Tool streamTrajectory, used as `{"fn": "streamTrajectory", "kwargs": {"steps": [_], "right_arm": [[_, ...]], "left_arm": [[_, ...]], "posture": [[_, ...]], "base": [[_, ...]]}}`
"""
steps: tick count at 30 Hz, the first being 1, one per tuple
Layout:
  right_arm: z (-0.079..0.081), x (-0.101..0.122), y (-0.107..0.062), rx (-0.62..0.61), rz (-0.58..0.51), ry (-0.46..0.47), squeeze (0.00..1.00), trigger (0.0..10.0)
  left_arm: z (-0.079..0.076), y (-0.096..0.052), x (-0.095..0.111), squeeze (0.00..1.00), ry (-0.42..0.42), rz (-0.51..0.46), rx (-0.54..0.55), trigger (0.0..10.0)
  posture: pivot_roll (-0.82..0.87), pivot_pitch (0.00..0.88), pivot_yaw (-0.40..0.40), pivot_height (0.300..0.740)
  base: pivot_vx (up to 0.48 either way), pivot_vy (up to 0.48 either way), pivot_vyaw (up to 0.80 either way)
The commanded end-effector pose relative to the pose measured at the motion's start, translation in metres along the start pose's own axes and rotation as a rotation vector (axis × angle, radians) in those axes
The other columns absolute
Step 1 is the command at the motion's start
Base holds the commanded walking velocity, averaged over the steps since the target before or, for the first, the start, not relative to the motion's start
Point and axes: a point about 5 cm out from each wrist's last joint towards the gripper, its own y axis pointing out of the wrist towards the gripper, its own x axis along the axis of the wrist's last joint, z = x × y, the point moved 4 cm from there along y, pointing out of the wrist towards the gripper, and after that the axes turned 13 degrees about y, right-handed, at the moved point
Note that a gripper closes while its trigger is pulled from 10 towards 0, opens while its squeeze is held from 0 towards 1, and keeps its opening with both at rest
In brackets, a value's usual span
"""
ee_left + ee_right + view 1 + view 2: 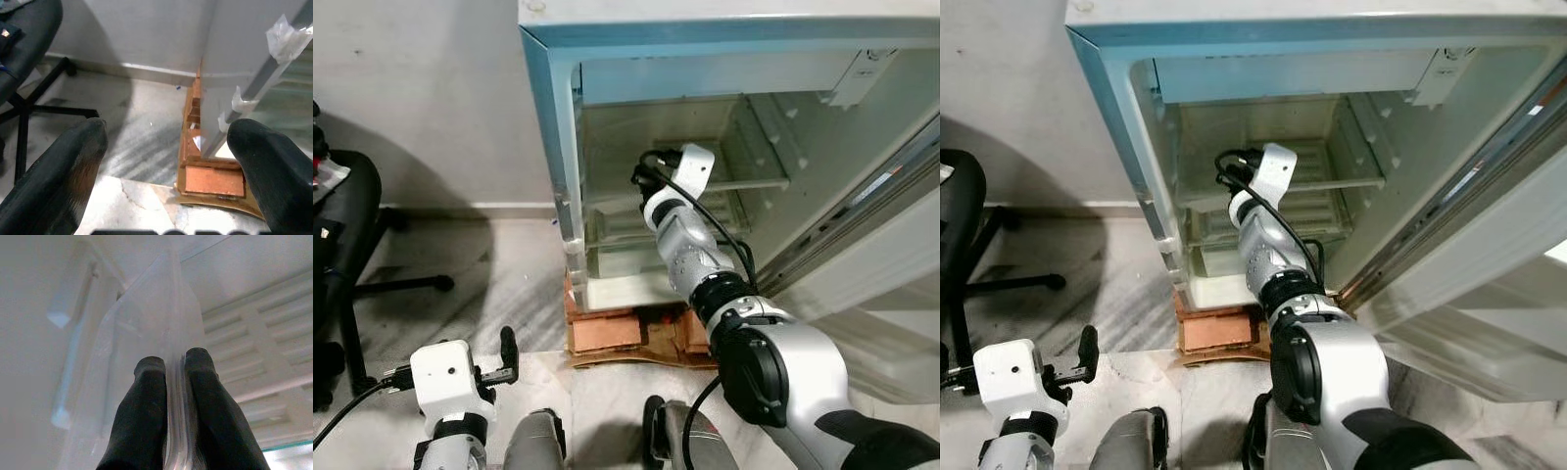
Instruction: Restocking fridge
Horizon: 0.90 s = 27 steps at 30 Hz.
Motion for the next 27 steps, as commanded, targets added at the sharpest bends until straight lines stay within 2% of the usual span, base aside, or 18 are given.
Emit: {"fn": "streamTrajectory", "kwargs": {"steps": [1, 6, 9, 13, 20, 22, 25, 26, 27], "right_arm": [[-0.004, -0.021, -0.004, -0.055, 0.056, 0.04, 1.0, 10.0], [0.004, -0.016, -0.001, -0.037, 0.039, 0.026, 1.0, 10.0], [0.014, -0.012, 0.0, 0.006, 0.023, 0.065, 1.0, 10.0], [0.016, -0.006, 0.002, 0.013, 0.006, 0.078, 1.0, 10.0], [0.013, -0.004, 0.001, 0.021, 0.001, -0.003, 1.0, 10.0], [0.014, -0.005, 0.001, 0.039, 0.004, 0.0, 1.0, 10.0], [0.019, -0.009, 0.001, 0.077, 0.023, -0.078, 1.0, 10.0], [0.021, -0.013, 0.0, 0.085, 0.043, -0.137, 0.0, 10.0], [0.021, -0.013, 0.0, 0.085, 0.043, -0.137, 0.0, 10.0]], "left_arm": [[0.003, -0.002, -0.002, 0.0, 0.007, 0.02, 0.017, 10.0], [0.003, -0.002, -0.002, 0.0, 0.003, 0.023, 0.019, 10.0], [0.0, -0.002, -0.002, 0.0, -0.004, 0.025, 0.016, 10.0], [-0.004, -0.002, -0.001, 0.0, -0.009, 0.025, 0.012, 10.0], [-0.002, 0.004, 0.0, 0.0, -0.011, 0.021, 0.026, 10.0], [-0.001, 0.005, -0.001, 0.0, -0.012, 0.021, 0.028, 10.0], [-0.002, 0.006, -0.001, 0.0, -0.015, 0.022, 0.029, 10.0], [-0.003, 0.006, -0.001, 0.0, -0.017, 0.022, 0.026, 10.0], [-0.003, 0.006, -0.001, 0.0, -0.017, 0.022, 0.026, 10.0]], "posture": [[0.23, 0.329, -0.055, 0.74], [0.23, 0.329, -0.059, 0.74], [0.23, 0.321, -0.061, 0.74], [0.23, 0.309, -0.065, 0.74], [0.22, 0.294, -0.072, 0.74], [0.22, 0.29, -0.074, 0.74], [0.22, 0.286, -0.074, 0.74], [0.22, 0.285, -0.075, 0.74], [0.22, 0.285, -0.075, 0.74]], "base": [[0.0, 0.0, 0.0], [0.0, 0.0, 0.0], [0.0, 0.0, 0.0], [0.0, 0.0, 0.0], [0.0, 0.0, 0.0], [0.0, 0.0, 0.0], [0.0, 0.0, 0.0], [0.0, 0.0, 0.0], [0.0, 0.0, 0.0]]}}
